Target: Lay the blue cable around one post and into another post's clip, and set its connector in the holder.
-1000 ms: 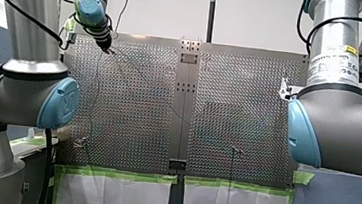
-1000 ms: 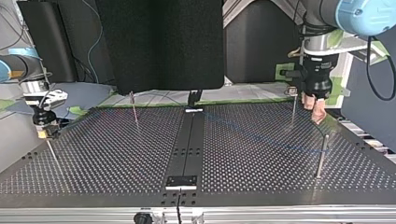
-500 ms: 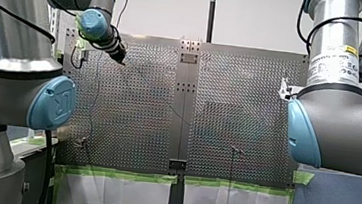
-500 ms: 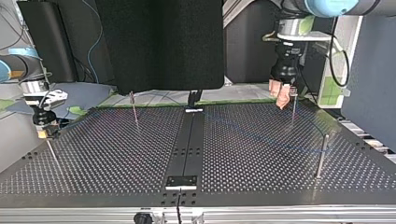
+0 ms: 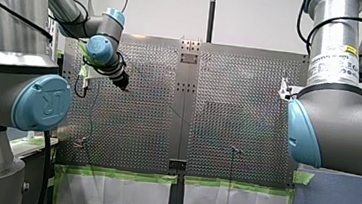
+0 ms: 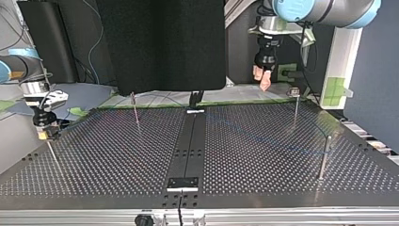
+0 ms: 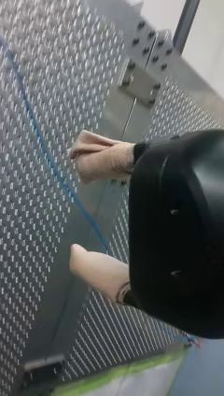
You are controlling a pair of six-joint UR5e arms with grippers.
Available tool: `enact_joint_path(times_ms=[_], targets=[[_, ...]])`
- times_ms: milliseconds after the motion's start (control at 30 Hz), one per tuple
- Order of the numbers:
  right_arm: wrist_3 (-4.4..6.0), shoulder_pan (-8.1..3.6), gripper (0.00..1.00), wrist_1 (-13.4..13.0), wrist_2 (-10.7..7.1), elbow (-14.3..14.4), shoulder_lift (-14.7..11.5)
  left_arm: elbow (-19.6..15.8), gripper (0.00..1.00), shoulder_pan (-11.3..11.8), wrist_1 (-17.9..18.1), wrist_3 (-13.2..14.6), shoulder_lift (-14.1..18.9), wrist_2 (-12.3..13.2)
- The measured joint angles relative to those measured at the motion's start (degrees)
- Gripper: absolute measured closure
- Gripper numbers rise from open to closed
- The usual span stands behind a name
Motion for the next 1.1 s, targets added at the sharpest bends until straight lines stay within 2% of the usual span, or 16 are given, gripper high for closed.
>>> enact_joint_path(times_ms=[300, 833, 1100], targets=[[0.0, 0.0, 0.0, 0.0, 0.0, 0.0, 0.0, -3.99, 0.0, -4.45, 4.42, -2.85, -4.45, -4.46], [0.0, 0.0, 0.0, 0.0, 0.0, 0.0, 0.0, -5.27, 0.0, -12.08, 12.06, -4.19, -12.08, -12.09], [0.0, 0.0, 0.0, 0.0, 0.0, 0.0, 0.0, -5.26, 0.0, -15.99, 15.99, -6.05, -15.99, -15.99]])
